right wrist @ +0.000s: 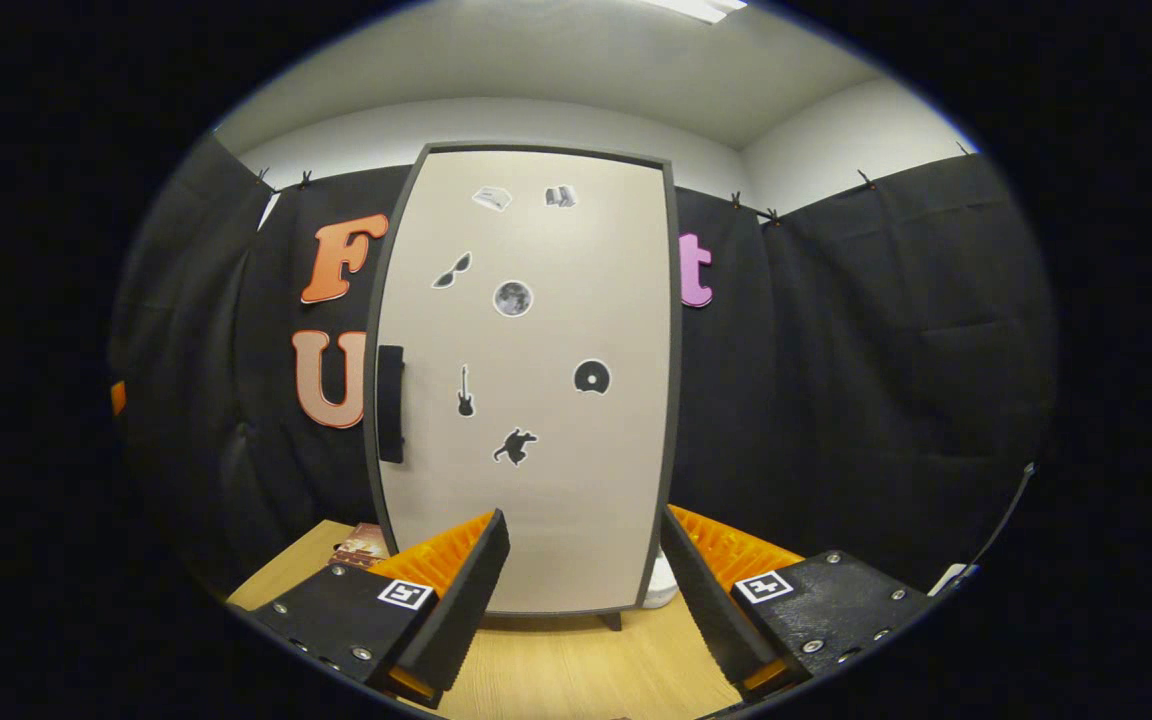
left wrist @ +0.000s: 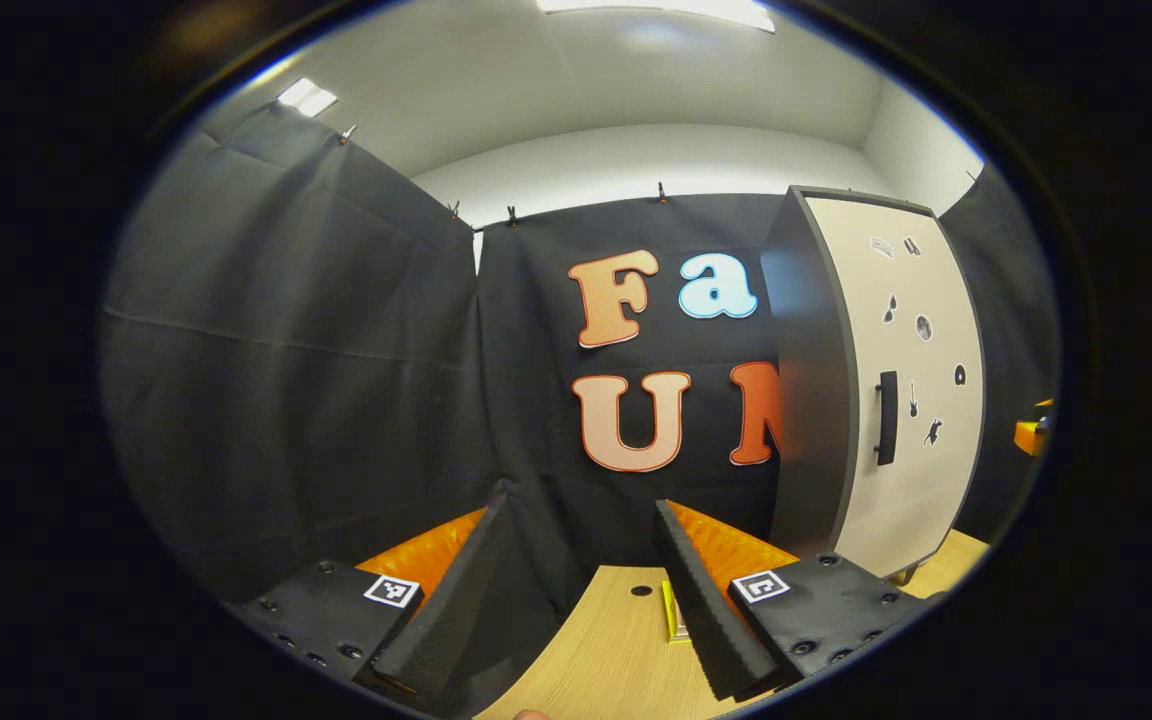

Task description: Open the cabinet door with the right hand, grasp the bottle in the cabinet with the left hand and place it on the coaster, then close the cabinet door with the right hand.

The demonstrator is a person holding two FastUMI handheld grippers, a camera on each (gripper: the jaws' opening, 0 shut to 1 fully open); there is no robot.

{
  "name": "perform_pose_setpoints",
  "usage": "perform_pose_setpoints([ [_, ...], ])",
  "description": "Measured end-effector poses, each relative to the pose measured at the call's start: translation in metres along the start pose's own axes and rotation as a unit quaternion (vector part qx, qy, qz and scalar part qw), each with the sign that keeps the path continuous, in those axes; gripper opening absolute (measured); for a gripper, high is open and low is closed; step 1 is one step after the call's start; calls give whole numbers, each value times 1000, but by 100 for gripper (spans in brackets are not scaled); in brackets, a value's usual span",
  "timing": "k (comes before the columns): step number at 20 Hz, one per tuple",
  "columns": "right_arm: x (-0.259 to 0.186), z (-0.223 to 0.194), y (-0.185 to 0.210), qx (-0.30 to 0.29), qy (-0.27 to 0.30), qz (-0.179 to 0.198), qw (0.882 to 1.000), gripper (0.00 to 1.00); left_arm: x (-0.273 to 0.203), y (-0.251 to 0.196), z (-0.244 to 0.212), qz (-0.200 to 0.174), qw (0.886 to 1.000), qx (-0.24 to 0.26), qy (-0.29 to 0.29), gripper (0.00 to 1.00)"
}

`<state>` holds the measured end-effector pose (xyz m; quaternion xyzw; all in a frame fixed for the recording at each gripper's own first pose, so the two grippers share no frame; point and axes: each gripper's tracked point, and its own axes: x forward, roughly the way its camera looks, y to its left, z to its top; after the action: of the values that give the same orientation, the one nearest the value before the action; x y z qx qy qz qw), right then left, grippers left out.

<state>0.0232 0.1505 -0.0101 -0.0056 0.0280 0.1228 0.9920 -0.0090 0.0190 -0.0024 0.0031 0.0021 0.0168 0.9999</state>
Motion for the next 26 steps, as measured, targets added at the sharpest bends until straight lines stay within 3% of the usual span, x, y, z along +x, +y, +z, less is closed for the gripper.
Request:
perform_pose_setpoints([
  [4,23,13,51,14,-4,47,999,94,-4,12,-6,12,1000,4,7,98],
  [15,98,48,169,16,-14,117,993,94,-15,59,-20,55,998,11,24,98],
  [22,149,55,184,-6,-24,78,997,90,-31,95,-26,97,995,22,31,98],
  [23,156,54,184,-5,-21,74,997,94,-34,100,-27,102,994,23,33,98],
  [26,169,51,187,7,-13,66,998,79,-40,112,-27,116,992,26,36,98],
])
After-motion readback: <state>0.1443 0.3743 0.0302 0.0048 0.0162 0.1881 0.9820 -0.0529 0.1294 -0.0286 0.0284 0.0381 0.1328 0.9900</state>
